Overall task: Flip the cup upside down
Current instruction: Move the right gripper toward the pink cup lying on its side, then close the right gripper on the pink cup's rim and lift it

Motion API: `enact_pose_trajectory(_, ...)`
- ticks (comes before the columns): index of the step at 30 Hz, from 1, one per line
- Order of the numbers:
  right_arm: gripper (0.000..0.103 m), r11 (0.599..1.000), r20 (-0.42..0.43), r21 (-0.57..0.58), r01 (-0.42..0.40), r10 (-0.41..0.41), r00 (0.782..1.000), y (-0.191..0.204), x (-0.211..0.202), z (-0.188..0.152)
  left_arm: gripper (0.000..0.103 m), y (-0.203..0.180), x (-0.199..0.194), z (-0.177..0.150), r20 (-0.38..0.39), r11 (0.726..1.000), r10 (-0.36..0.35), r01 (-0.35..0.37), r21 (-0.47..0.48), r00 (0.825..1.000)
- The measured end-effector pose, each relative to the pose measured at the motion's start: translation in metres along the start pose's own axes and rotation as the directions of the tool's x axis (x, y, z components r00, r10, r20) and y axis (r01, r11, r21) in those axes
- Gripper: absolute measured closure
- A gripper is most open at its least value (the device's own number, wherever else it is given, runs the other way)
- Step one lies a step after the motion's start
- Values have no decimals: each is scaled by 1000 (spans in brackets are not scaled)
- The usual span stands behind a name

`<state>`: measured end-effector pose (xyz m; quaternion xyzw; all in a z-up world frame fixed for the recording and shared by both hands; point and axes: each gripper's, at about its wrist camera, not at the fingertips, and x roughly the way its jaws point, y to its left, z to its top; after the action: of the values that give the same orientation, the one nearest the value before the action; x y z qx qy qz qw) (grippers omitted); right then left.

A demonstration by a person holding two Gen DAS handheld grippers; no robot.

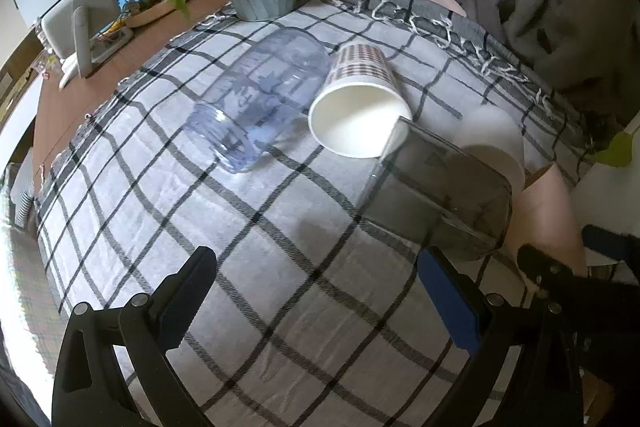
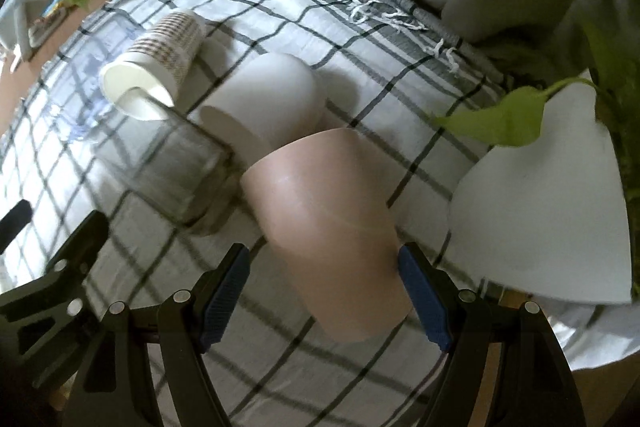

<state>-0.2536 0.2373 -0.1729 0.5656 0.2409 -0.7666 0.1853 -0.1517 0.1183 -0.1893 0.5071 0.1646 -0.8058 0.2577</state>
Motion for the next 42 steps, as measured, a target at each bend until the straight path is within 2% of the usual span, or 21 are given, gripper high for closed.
enact_pose_trajectory(4,23,1000,-9,-4,6,-6,1000,-7,10,7,1,-9,5,-1,-10,1000,6,-5,17,1000)
enact_pose_trajectory(15,23,998,-32,-62,26,-28,999,-4,31,21,1,-10,15,0,-32,1000,9,-9,7,999)
enact_pose_trajectory(24,25,999,-22,-17,47,-47,999,-6,28,19,1,-6,13,4,-19,999,6,-5,49,1000)
enact_pose_trajectory(30,26,997,13,65,47,-48,999,-5,4,12,1,3,-2,6,15,992,-20,18,125,1000)
enact_pose_trajectory(37,28,985,47,168,44,-52,998,17,-42,-21,1,25,-24,16,62,979,-73,59,197,995)
enact_pose_trajectory(42,28,963,66,271,2,-21,998,33,-75,-40,1,51,-43,16,120,955,-124,85,286,985)
